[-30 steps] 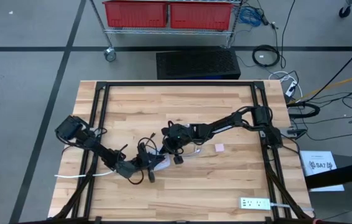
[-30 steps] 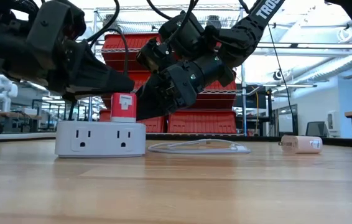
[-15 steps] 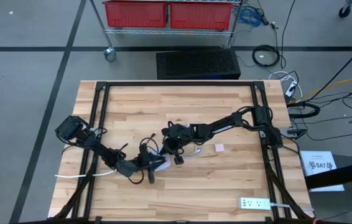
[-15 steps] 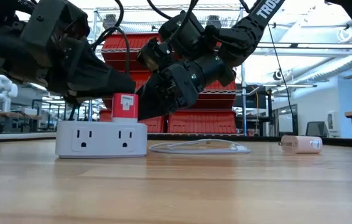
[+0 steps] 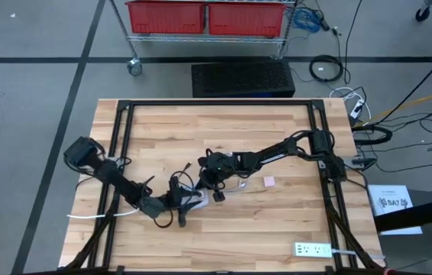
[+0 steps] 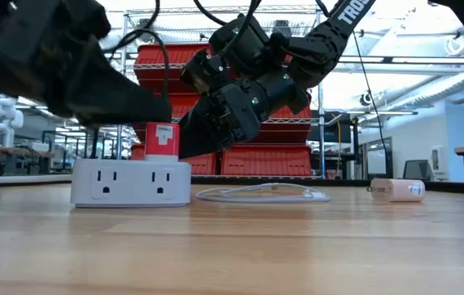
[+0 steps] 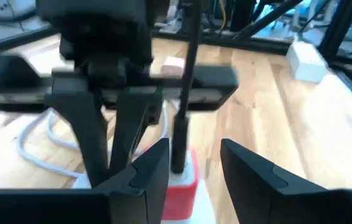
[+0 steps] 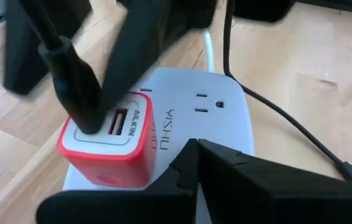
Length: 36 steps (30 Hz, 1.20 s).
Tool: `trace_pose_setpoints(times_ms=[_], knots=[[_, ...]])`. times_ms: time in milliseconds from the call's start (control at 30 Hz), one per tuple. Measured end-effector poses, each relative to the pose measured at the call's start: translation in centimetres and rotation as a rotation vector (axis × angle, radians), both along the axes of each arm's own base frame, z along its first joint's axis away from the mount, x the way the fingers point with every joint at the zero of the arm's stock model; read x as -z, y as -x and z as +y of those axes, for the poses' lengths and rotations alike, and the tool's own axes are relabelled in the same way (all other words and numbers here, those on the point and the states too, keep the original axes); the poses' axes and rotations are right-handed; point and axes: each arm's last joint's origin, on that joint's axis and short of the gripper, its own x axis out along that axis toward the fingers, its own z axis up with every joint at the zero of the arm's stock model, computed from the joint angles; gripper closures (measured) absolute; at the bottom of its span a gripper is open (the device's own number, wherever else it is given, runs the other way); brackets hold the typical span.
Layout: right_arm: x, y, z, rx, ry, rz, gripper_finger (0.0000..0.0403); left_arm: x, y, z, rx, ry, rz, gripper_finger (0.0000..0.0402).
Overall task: Insert USB
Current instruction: Insert the black charger cable into the red charger adapter on the left white outlet extension
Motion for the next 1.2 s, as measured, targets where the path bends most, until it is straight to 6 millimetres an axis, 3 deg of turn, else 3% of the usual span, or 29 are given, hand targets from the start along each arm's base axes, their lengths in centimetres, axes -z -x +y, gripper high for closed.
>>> trace_pose_setpoints(times_ms=[300, 500, 833, 1200], knots=[[-0.2, -0.2, -0.1, 0.029, 0.019, -0.035, 0.0403, -2.4, 1.9, -0.5, 0.02, 0.002, 0.036, 0.025], [-0.3, -0.3, -0.3, 0.073, 0.032, -0.05, 0.0403, -1.2, 3.0, -0.6, 0.013, 0.056, 0.157, 0.025], [-0.4, -0.4, -1.2, 0.139, -0.027, -0.054, 0.0401, -1.1, 3.9, -1.8, 0.065, 0.078, 0.165, 0.025], [-0.8, -0.5, -1.4, 0.182, -0.053, -0.069, 0.0334, -3.4, 5.7, -3.1, 0.139, 0.072, 0.083, 0.025]])
